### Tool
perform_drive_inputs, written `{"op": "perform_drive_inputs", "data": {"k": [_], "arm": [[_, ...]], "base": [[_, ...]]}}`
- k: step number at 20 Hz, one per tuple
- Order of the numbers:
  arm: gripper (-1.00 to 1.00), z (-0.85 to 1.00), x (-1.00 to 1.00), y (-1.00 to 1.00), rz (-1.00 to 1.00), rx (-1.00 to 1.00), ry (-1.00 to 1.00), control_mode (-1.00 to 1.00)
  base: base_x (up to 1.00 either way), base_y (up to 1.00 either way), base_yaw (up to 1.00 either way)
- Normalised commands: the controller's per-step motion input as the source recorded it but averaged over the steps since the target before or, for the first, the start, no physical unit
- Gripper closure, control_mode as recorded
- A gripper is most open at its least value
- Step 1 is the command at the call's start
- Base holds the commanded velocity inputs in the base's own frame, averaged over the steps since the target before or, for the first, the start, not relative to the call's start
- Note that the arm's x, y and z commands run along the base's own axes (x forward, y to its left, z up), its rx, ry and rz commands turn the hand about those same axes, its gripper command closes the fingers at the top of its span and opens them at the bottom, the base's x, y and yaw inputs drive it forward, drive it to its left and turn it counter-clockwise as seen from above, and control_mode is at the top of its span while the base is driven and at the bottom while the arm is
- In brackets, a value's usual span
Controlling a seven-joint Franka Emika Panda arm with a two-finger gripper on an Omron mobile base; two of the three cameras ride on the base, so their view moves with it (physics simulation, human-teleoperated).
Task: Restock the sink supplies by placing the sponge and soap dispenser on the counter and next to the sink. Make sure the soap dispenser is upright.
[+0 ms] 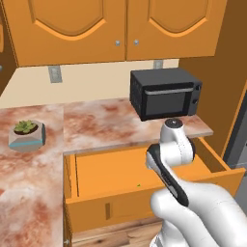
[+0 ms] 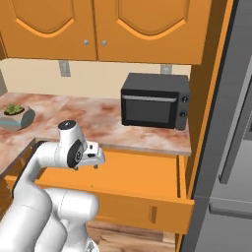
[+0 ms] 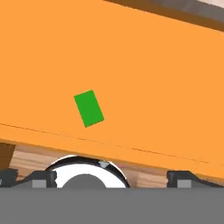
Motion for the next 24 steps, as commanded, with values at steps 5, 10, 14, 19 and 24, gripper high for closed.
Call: {"op": "perform_drive_inputs", "data": {"k": [5,10,14,19,24], "arm": [[-1.00,-0.12,0.43,0.13,-0.26,0.05,0.10,-1.00],[-1.00,-0.03,0.20,0.00,-0.12,0.00,0.10,-1.00],[-1.00,0.00,0.33,0.00,-0.07,0.00,0.11,-1.00],[-1.00,0.00,0.30,0.30,-0.02,-0.01,0.04,-1.00],[-1.00,-0.15,0.06,0.31,0.21,-0.04,-0.03,-1.00]], "base": [[0.00,0.00,0.00],[0.00,0.00,0.00],[0.00,0.00,0.00],[0.00,0.00,0.00],[0.00,0.00,0.00]]}}
